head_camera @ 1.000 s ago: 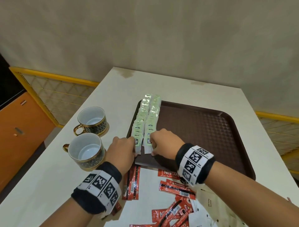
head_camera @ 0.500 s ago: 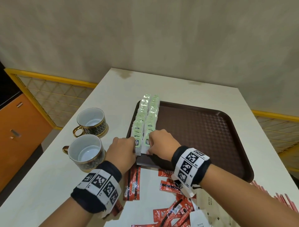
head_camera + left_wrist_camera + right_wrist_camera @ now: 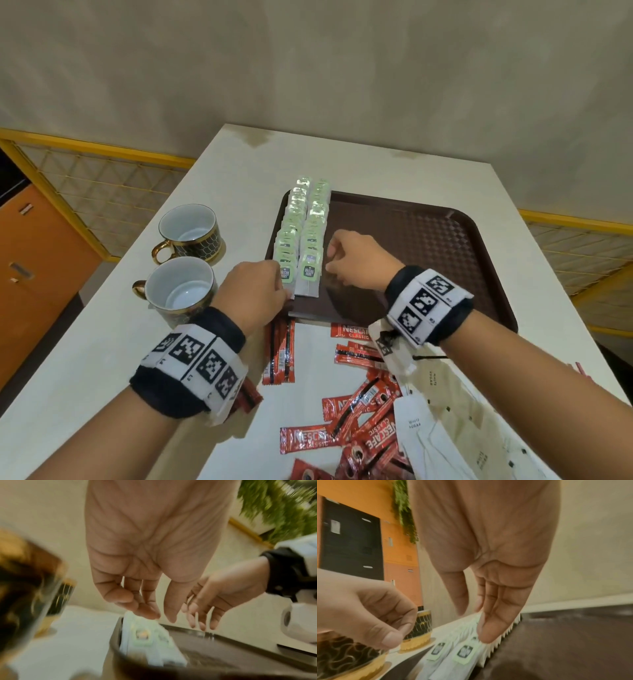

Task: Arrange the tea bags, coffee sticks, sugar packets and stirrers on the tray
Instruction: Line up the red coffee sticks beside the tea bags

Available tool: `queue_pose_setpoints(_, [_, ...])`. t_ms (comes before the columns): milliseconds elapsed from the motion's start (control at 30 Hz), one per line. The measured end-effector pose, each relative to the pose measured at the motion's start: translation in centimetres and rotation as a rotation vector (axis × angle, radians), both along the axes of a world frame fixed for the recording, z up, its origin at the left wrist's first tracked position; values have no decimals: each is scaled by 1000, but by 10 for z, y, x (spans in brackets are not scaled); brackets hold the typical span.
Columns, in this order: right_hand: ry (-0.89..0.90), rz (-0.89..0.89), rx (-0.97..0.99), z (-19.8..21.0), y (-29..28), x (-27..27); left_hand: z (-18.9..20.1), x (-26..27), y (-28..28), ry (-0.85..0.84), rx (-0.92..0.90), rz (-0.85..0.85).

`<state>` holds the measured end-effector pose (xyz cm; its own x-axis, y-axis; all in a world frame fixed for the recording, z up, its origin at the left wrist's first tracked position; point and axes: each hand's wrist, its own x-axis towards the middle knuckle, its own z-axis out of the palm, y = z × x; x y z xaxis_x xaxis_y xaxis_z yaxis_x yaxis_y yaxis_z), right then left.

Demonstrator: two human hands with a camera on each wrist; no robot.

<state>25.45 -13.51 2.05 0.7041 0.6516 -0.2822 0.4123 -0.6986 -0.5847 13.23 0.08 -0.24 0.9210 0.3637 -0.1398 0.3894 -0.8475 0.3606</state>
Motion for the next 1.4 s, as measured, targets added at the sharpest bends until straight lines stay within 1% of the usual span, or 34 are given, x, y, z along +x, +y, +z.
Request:
queue_pose_setpoints(67, [-45, 100, -53, 17, -23, -16, 13, -14, -3, -10, 48, -28])
queue_pose_setpoints(133, [-72, 238, -217, 25, -47, -38, 17, -30, -12, 62, 72, -70])
queue_pose_setpoints(200, [-107, 363, -413, 21, -65, -59, 10, -41, -23, 157, 98, -127])
queue_pose_setpoints(267, [-166, 439, -577, 9, -75, -73, -1, -46, -34, 229, 133, -150])
queue_pose_setpoints(333, [-221, 477, -659, -4, -81, -83, -10, -46, -46, 252, 142, -137])
queue_pose_setpoints(367, [-247, 489, -657, -11, -82, -87, -14, -44, -52, 243, 159, -133])
queue_pose_setpoints(467, [-342, 500, -523, -25, -84, -93, -22, -39, -65, 229, 219, -96])
queue_pose_setpoints(533, [-408, 503, -445, -30, -83, -95, -25, -35, -69, 226, 216, -82])
queue_pose_setpoints(667, [-505, 471, -403, -36, -82, -96, -30, -36, -75, 226, 220, -55])
queue_pose_setpoints(767, [-527, 430, -381, -40, -82, -92, -34, -38, -74, 251, 249, -53])
queue_pose_setpoints(867, [-426, 329, -252, -34, -84, -85, -38, -39, -72, 274, 299, -90])
queue_pose_setpoints(1033, [-146, -30, 188, -12, -82, -74, -36, -40, -66, 283, 285, -97])
queue_pose_setpoints(1100, [-28, -166, 320, -6, -81, -77, -30, -41, -62, 246, 210, -90])
queue_pose_setpoints(1167, [173, -286, 430, -1, -80, -85, -18, -43, -56, 142, 75, -63])
queue_pose_setpoints(1233, [338, -367, 474, 3, -79, -98, -1, -45, -51, 32, -90, -22])
queue_pose_setpoints(1267, [393, -387, 502, 5, -78, -105, 8, -47, -49, -34, -205, -1])
queue_pose_setpoints(1333, [479, -403, 600, 10, -74, -120, 21, -46, -52, -162, -514, 52])
queue_pose_setpoints(1400, [484, -419, 680, 14, -67, -133, 29, -44, -62, -230, -821, 128])
